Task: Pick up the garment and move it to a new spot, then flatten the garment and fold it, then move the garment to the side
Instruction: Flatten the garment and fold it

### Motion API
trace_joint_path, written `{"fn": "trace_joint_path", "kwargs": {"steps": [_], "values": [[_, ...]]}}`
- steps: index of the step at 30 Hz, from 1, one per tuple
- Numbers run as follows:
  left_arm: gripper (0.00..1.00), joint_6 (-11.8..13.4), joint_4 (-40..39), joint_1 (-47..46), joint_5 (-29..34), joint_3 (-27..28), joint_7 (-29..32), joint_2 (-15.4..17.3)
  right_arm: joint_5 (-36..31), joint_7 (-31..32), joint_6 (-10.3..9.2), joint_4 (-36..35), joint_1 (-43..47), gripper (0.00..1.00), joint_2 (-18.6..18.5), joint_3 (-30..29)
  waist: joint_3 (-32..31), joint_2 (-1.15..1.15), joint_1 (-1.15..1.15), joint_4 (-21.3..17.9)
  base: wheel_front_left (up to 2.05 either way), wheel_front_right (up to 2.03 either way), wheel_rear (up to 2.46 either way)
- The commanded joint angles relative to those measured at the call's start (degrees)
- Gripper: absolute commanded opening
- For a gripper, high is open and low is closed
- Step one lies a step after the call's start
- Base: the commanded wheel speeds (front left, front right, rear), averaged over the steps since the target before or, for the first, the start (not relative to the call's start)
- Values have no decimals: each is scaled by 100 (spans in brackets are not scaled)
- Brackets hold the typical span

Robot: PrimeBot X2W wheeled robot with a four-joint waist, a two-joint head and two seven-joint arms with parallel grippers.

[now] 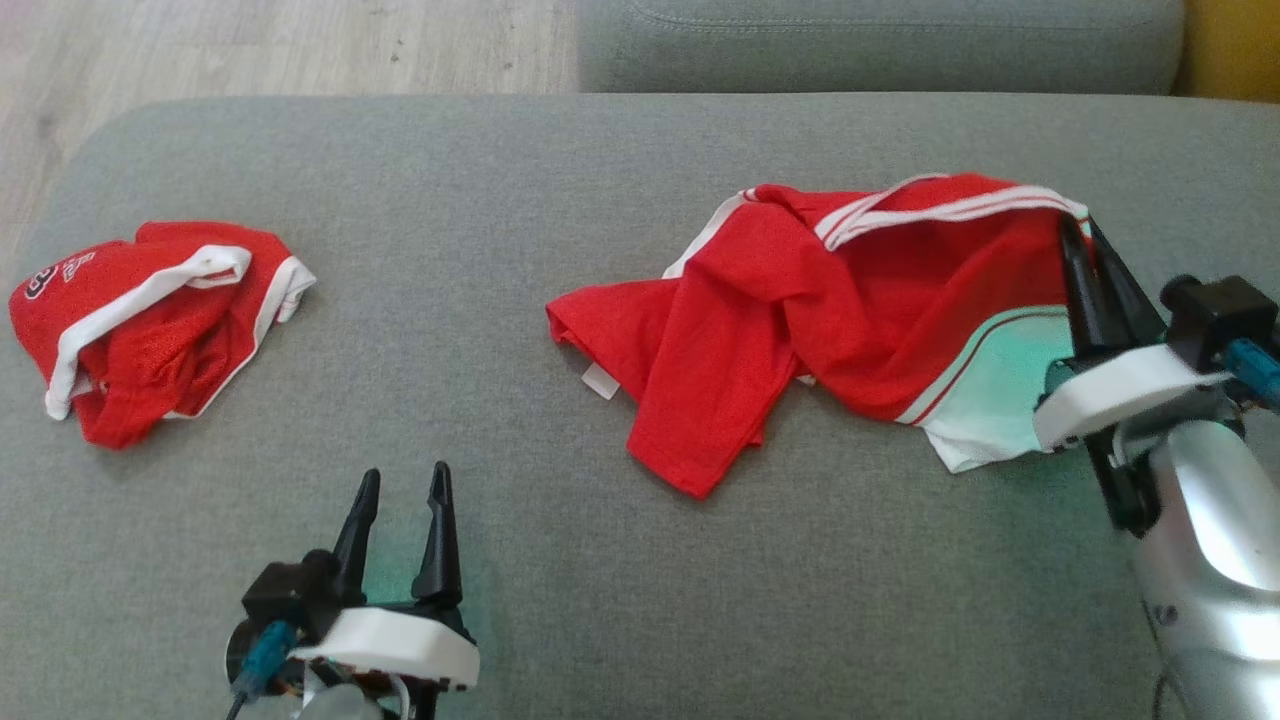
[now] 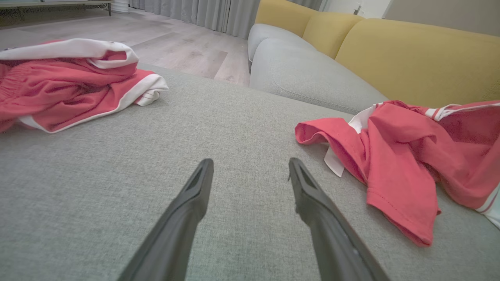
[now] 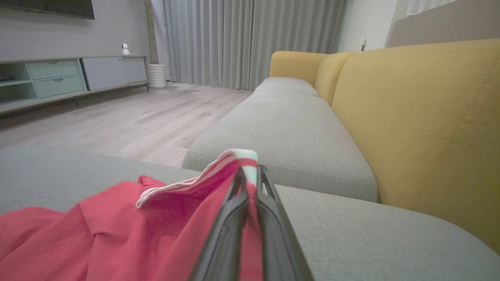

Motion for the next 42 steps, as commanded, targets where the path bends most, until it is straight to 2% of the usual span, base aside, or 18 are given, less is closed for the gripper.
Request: {"fn": "trace_joint_path", "kwargs": {"steps": [1,3,4,5,6,12,16,20,27,35,42], "values": [[100,17,-160,-113,-33,108,-31,33,-19,-62,-4,-19,-146,0,-157,127,0,0,1,24,0,0,0],[100,18,-180,-128,-41,93,-31,33,-6,-58,-4,208,-242,0,-232,121,39,0,1,49,0,0,0],[100,17,-190,-143,-41,84,-31,33,-19,-50,-4,332,-309,4,-266,106,72,0,1,62,0,0,0],[100,16,-196,-162,-32,74,-31,33,-57,-47,-4,457,-393,29,-296,96,102,0,1,71,0,0,0],[100,15,-200,-183,-26,70,-31,33,-90,-48,-4,588,-489,100,-313,52,133,0,1,77,0,0,0],[100,23,-200,-326,58,32,-31,33,-435,-58,-4,1023,-1051,100,-328,-380,258,0,1,107,0,0,0],[100,39,-199,-419,139,52,-31,33,-686,-61,-4,483,-1146,100,-90,-871,254,0,1,100,0,0,0],[100,63,-196,-362,174,94,-31,33,-689,-62,-4,233,-678,100,230,-937,106,0,1,22,0,0,0],[100,120,-288,-105,438,280,-31,33,-520,-63,-4,-79,367,100,566,-996,-197,0,1,-216,0,0,0],[100,299,-468,281,608,517,-31,33,-398,-63,-4,-389,1264,100,811,-882,-490,0,1,-407,0,0,0],[100,354,-588,482,621,533,-31,33,-314,-63,-4,-497,1562,100,952,-908,-560,0,1,-436,0,0,0]]}}
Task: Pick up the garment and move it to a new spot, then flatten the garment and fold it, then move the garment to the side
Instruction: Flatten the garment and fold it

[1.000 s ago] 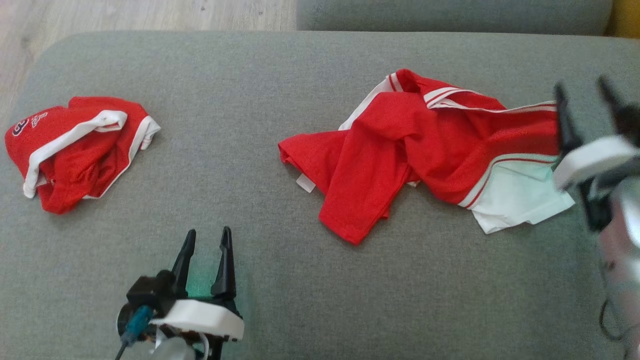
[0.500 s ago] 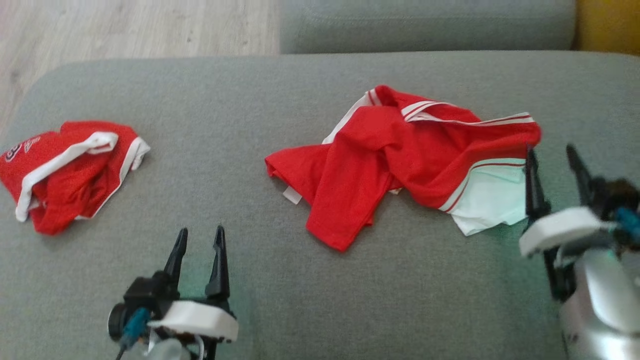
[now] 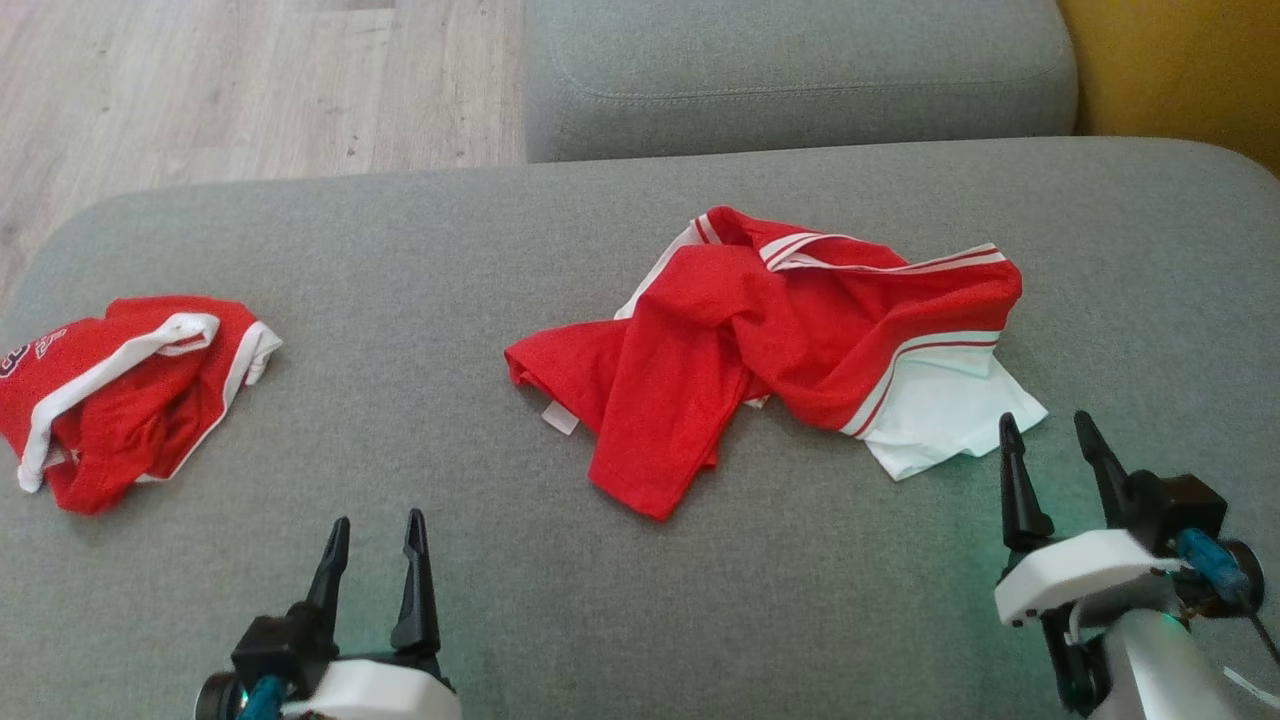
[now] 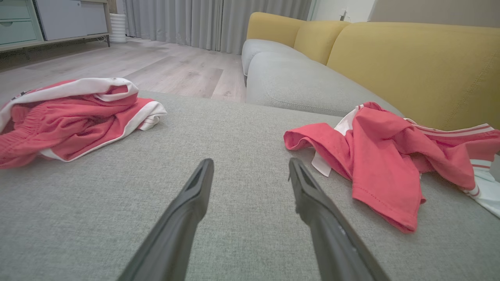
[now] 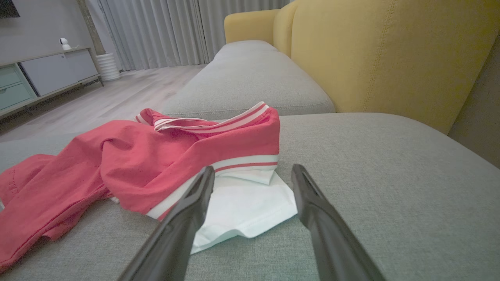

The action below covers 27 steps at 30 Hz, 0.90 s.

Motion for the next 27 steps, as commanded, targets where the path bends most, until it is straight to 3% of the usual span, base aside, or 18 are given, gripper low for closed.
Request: {"fn": "trace_joint_path", "kwargs": {"steps": [1,10,20,27], "values": [[100,40,-201,-125,53,207,-31,32,-5,-62,-4,-244,-137,100,4,156,3,0,1,0,0,0,0],[100,-61,-257,-234,119,48,-31,32,-13,-62,-4,-258,-215,100,26,196,141,0,1,-39,0,0,0],[100,-386,-196,-1113,-130,-1526,-31,32,84,-62,-4,-349,-660,100,-70,354,983,0,1,-271,0,0,0],[100,-466,310,-1450,-231,-2215,-31,32,156,-62,-4,-398,-895,100,-167,359,1283,0,1,-522,0,0,0]]}}
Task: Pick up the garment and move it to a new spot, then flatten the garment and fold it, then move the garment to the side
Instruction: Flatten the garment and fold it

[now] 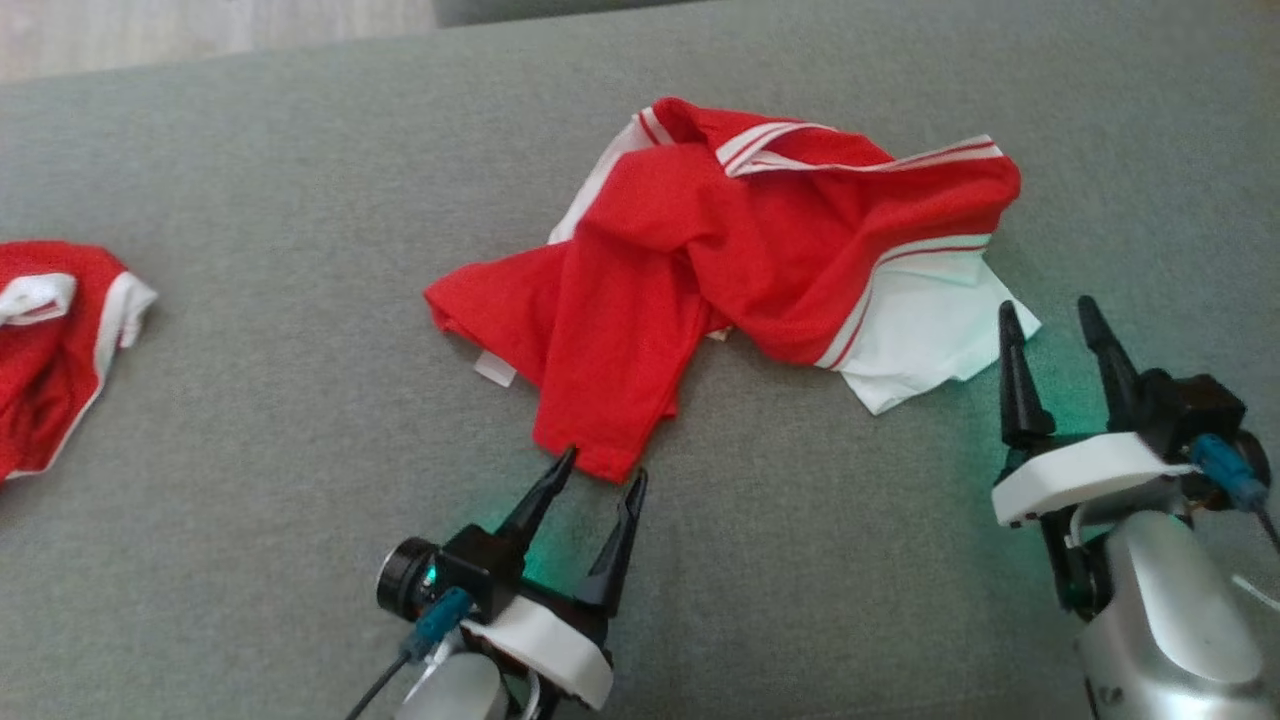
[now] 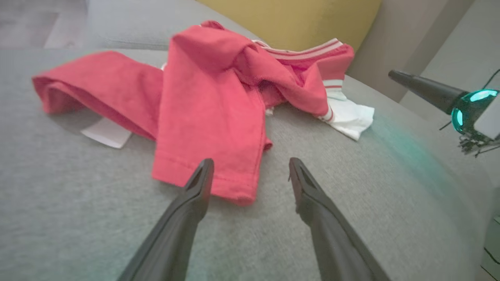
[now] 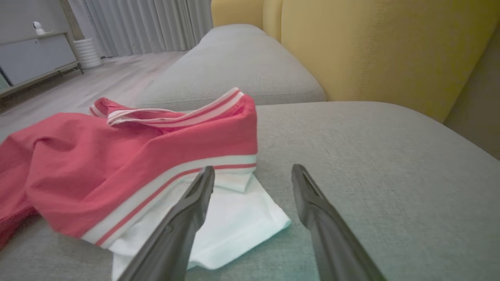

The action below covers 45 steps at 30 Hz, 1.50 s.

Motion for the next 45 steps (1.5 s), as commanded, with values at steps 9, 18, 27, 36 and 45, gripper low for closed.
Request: {"fn": "trace_joint_path", "kwargs": {"steps": [9,18,27,36,45], "values": [[100,60,190,-488,184,-51,-31,18,29,-62,-4,-202,-255,100,-85,43,280,0,-1,-188,0,0,0],[97,30,1186,-673,164,-436,-31,18,118,-62,-4,-115,-360,100,-19,-73,300,0,-1,-211,0,0,0],[0,280,1598,-893,-38,-509,-31,18,276,-62,-4,409,-501,100,-17,-195,277,0,-1,-68,0,0,0],[0,363,1041,-714,123,-159,-31,18,198,-62,-4,1243,-857,100,-93,-340,250,0,-1,187,0,0,0],[0,309,876,-615,203,32,-31,18,-138,-41,-4,2297,-1205,100,-72,-575,246,0,-1,300,0,0,0]]}}
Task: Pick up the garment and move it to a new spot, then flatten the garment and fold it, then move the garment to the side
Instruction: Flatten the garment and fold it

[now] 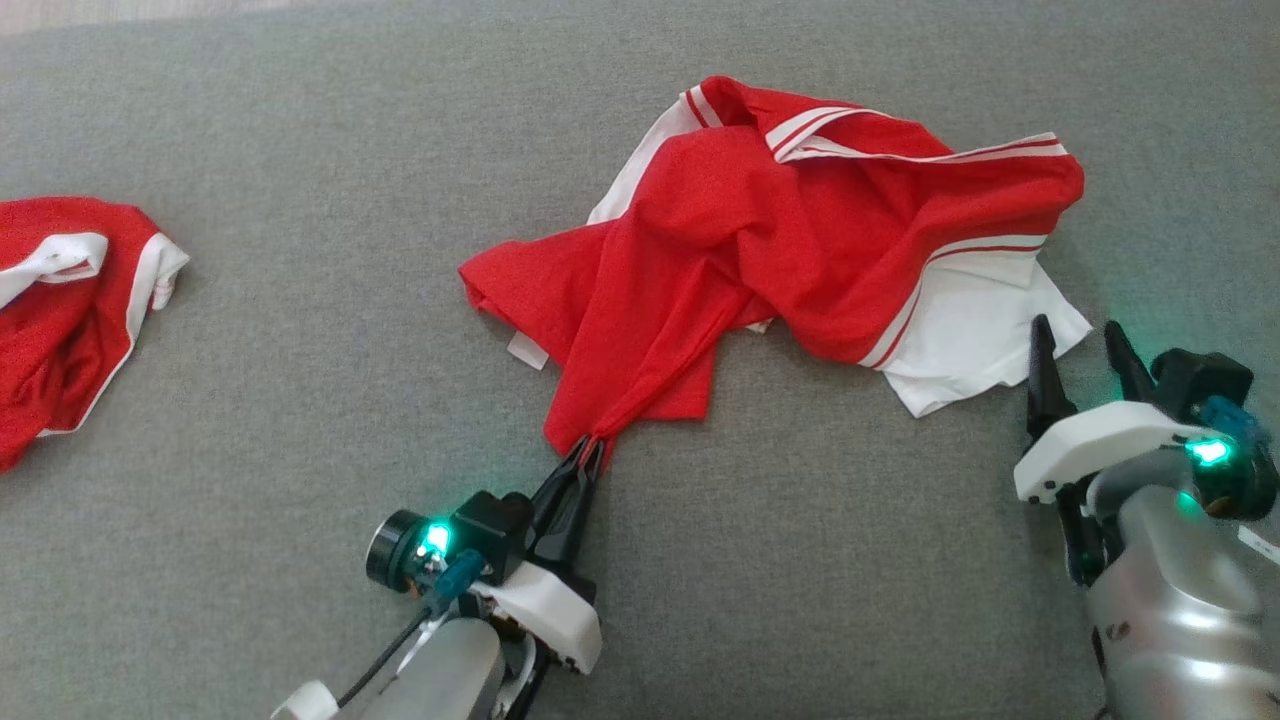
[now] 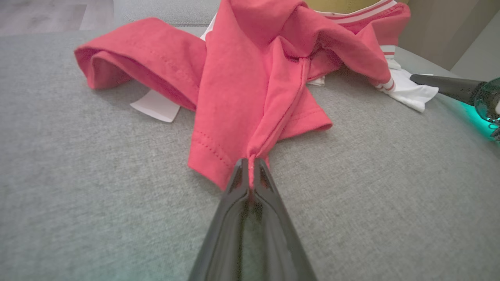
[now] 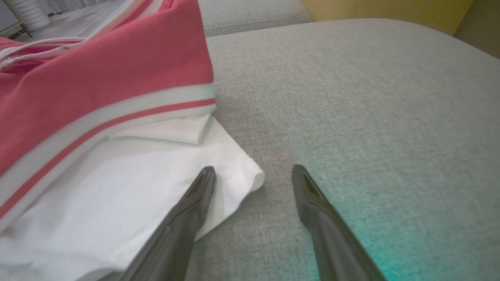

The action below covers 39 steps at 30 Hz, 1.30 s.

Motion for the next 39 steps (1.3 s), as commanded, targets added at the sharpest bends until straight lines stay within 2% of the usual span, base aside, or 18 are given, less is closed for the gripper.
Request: {"fn": "trace_joint_path", "kwargs": {"steps": [1,2,3,6,9,14,17,22,27,32,36,39], "values": [[0,-18,-136,17,49,199,11,76,-42,-36,-4,40,-93,93,21,127,-8,0,0,8,0,0,0],[0,-26,-138,24,63,218,11,76,-57,-33,-4,127,-107,20,28,137,-16,0,0,12,0,0,0],[0,-28,-142,32,79,246,11,76,-66,-35,-4,189,-122,0,34,160,-23,0,0,15,0,0,0],[0,-22,-219,49,158,377,11,76,21,-42,-4,317,-150,0,50,242,-62,0,0,27,0,0,0],[0,11,-417,65,306,574,11,76,219,-56,-4,135,-159,0,57,329,-175,0,0,37,0,0,0],[0,-8,-1091,-83,512,1187,11,212,1046,-60,-4,-1221,-76,0,55,567,-489,0,0,64,0,0,0],[0,-75,-1601,-342,663,1593,11,466,1769,-61,-4,-1983,-90,0,-60,800,-764,0,0,79,0,0,0],[0,-234,-2327,-1025,886,2138,11,1054,3140,49,-4,-2874,-374,0,-427,1196,-1225,0,0,77,0,0,0],[0,-325,-2701,-1622,943,2416,11,1471,3835,273,-4,-3529,-761,0,-730,1119,-1489,0,0,64,0,0,0],[0,-397,-2845,-2335,972,2412,21,1950,4063,678,-4,-4155,-1379,0,-956,835,-1573,0,0,85,0,0,0],[0,-423,-2759,-2933,880,2292,277,2194,3795,1021,-4,-4347,-1934,0,-1047,604,-1424,0,0,121,0,0,0],[0,-432,-2623,-3275,793,2126,530,2268,3506,1217,-4,-4193,-2363,0,-1017,496,-1169,0,0,133,0,0,0]]}}
